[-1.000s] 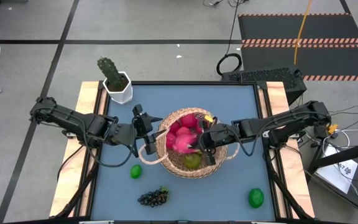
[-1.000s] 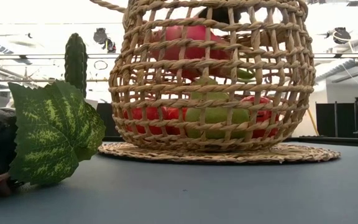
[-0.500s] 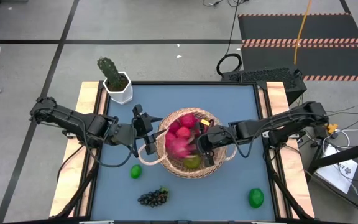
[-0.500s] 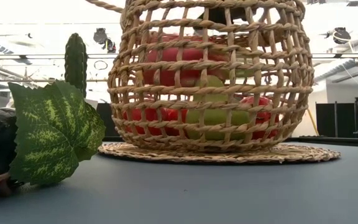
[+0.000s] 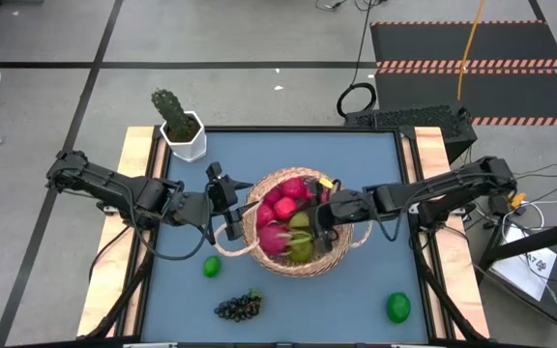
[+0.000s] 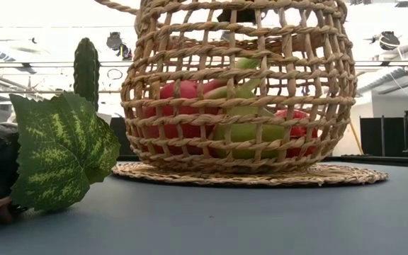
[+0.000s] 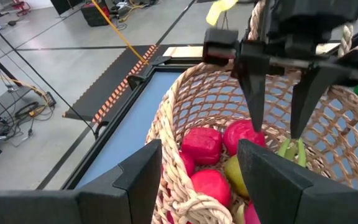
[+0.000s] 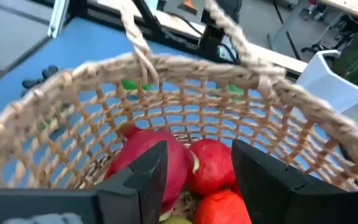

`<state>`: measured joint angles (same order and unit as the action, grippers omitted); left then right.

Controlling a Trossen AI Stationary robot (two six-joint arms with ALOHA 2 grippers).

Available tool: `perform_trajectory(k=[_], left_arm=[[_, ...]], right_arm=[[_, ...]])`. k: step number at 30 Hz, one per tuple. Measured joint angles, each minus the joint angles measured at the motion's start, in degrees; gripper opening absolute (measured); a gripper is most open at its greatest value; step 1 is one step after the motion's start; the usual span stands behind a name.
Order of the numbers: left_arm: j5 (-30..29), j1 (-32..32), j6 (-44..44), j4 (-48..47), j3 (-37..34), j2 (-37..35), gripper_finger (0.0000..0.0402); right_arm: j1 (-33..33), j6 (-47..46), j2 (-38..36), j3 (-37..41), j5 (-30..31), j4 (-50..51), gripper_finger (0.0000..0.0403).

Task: Build produce basket
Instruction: Put the middle dark green lime into the brown basket

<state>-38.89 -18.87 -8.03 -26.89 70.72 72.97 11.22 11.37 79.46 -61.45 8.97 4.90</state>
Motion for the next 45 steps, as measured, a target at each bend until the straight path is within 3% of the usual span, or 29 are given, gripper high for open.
perform_trajectory(k=[17, 24, 34, 41, 45], left_arm=[[0.0, 0.02, 0.22, -0.14, 0.0, 0.0, 0.0212], [0.42, -4.63, 3.27, -1.7, 0.0, -0.51, 0.0212], [-3.71, -12.06, 1.48, -2.1, 0.04, -1.9, 0.0212], [-5.09, -19.26, -3.25, -2.6, 0.0, -1.54, 0.0209], [-7.64, -24.23, -10.67, 0.51, 0.0, -0.2, 0.0179]], right_arm=[[6.34, -1.7, -13.29, 0.0, 0.44, -5.06, 0.0179], [14.1, -1.68, -19.74, 0.0, 11.94, -3.37, 0.018], [25.91, -6.94, -26.23, 0.0, 28.17, 12.02, 0.018], [32.76, -8.59, -29.57, 0.0, 30.21, 15.24, 0.018], [36.31, -8.81, -31.61, 0.0, 30.23, 17.88, 0.018]])
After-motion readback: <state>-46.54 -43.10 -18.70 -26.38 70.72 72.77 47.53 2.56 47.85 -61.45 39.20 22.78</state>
